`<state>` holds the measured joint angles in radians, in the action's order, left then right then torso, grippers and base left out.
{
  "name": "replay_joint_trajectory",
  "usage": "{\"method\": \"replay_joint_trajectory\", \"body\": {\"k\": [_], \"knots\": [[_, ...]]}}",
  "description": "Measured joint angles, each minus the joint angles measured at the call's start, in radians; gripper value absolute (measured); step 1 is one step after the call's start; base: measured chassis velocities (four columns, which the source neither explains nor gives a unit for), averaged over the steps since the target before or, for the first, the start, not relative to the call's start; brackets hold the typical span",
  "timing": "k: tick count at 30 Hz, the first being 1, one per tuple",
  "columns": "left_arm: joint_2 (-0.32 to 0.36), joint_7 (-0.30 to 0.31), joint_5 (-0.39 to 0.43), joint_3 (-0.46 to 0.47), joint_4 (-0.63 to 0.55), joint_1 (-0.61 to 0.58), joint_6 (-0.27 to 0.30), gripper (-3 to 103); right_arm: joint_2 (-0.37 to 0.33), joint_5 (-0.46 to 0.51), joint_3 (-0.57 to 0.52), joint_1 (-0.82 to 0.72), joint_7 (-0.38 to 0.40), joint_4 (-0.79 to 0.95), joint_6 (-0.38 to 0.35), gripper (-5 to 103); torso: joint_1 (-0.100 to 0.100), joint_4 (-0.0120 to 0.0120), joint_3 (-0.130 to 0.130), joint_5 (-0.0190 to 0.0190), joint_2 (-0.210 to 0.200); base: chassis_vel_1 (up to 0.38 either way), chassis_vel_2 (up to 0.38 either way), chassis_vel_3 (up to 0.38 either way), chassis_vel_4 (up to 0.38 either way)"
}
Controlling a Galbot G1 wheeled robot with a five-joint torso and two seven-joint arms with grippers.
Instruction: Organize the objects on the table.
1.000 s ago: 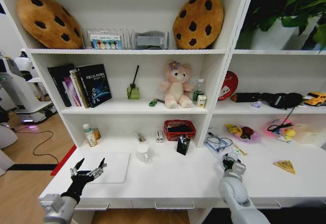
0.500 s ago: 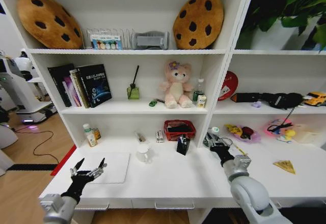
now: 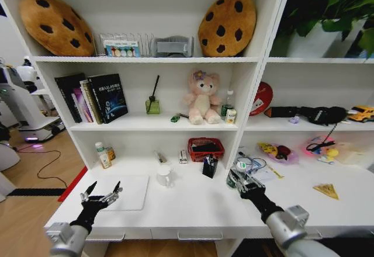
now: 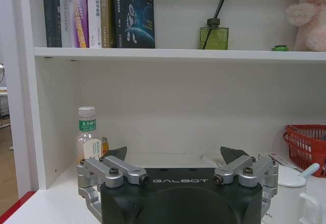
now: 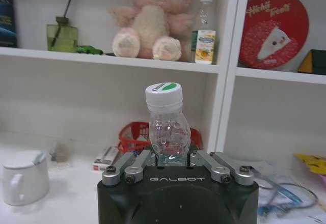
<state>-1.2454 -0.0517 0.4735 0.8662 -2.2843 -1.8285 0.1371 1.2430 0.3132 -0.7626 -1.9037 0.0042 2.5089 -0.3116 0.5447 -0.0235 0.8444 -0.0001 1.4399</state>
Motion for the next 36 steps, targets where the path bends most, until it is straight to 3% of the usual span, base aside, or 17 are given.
{"method": "replay_joint_trajectory", "body": {"k": [12, 27, 36], "knots": [[0.000, 0.000, 0.000, 0.000, 0.000, 0.000, 0.000, 100, -0.004, -0.029, 0.032, -0.017, 0.030, -0.004, -0.061, 25, 0.000, 0.0001, 0.000, 0.0002, 0.000, 0.000, 0.000, 0.000, 0.000], [0.000, 0.000, 0.000, 0.000, 0.000, 0.000, 0.000, 100, -0.014, 0.011, 0.016, 0.010, 0.045, -0.007, -0.068, 25, 0.000, 0.0000, 0.000, 0.0000, 0.000, -0.013, -0.016, 0.013, 0.012], [0.000, 0.000, 0.000, 0.000, 0.000, 0.000, 0.000, 100, -0.019, 0.029, 0.013, 0.023, 0.049, -0.008, -0.065, 25, 0.000, 0.0000, 0.000, 0.0005, 0.000, -0.162, -0.154, 0.157, 0.150]]}}
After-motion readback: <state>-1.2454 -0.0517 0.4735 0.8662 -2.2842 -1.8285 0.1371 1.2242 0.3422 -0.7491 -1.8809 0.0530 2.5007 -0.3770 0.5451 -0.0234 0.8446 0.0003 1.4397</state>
